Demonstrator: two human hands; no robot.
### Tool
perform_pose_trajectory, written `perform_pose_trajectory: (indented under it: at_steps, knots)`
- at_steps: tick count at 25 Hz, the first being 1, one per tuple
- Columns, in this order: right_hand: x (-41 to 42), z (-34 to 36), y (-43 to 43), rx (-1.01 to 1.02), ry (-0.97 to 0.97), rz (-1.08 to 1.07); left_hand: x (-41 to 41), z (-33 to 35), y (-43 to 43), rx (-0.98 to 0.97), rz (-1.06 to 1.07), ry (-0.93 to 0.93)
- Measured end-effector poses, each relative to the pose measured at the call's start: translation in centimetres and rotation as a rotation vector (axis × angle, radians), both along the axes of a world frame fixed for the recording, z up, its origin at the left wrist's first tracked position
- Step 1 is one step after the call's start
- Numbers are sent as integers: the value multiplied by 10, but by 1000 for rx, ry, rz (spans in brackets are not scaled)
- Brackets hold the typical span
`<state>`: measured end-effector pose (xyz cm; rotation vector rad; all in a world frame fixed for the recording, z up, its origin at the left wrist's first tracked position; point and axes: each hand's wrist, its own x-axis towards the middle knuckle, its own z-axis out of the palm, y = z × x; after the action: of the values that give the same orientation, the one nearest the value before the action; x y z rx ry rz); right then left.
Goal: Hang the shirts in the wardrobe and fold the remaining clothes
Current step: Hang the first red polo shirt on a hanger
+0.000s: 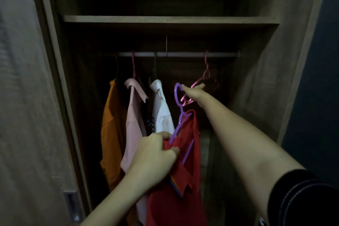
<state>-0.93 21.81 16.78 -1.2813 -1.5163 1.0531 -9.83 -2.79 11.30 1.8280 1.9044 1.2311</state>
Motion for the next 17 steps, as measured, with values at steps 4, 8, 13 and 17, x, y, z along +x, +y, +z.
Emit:
perform_pose_trajectory:
  at_steps: [4,8,13,17]
  knots:
    - [-25,-6,18,59,132,-91,-6,1,6,2,16,35]
    - [-1,-1,22,103,143,-247,-1,2,17,1,3,7]
    - [43,1,21,153,-83,-293,9,32,68,-32,5,-181]
    - [63,-2,24,197,-167,-222,14,66,128,-3,17,-311]
